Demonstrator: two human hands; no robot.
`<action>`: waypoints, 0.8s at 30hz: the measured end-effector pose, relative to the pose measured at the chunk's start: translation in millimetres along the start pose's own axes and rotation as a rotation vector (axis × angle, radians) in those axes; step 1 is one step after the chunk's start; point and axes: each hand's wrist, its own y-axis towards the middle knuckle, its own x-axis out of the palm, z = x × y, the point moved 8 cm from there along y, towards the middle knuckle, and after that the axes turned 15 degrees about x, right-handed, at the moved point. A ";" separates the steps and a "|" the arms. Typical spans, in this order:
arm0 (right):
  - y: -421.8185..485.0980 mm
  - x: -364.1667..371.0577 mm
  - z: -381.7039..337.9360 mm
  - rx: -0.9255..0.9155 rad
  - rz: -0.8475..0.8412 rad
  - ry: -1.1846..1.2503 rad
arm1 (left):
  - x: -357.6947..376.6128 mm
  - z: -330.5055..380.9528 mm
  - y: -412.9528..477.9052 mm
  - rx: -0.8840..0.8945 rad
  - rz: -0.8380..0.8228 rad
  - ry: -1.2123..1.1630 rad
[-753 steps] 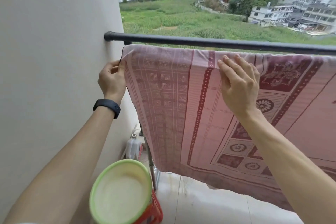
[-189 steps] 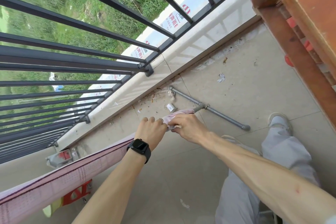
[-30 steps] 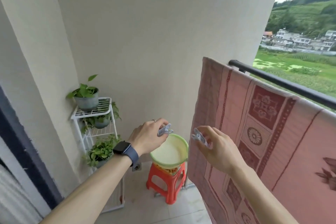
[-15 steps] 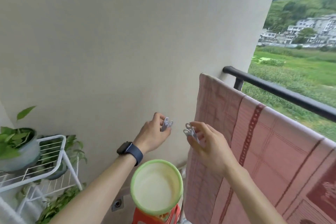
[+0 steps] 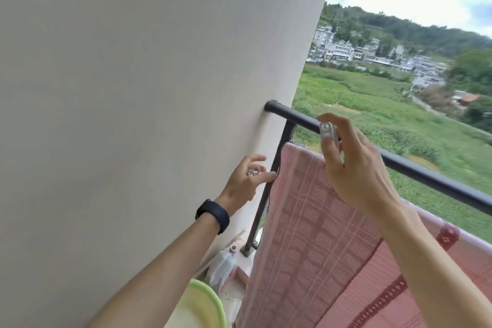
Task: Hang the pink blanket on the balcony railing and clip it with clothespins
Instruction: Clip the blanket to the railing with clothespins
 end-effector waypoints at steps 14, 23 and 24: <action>26.4 50.2 12.2 0.157 -0.207 -0.564 | 10.6 8.2 25.5 0.329 -0.194 0.132; 34.5 61.5 11.9 0.159 -0.222 -0.449 | 34.4 -35.0 -1.9 0.116 -0.227 -0.113; 35.2 62.4 12.3 0.164 -0.228 -0.430 | 31.3 -38.3 -2.3 0.112 -0.196 -0.116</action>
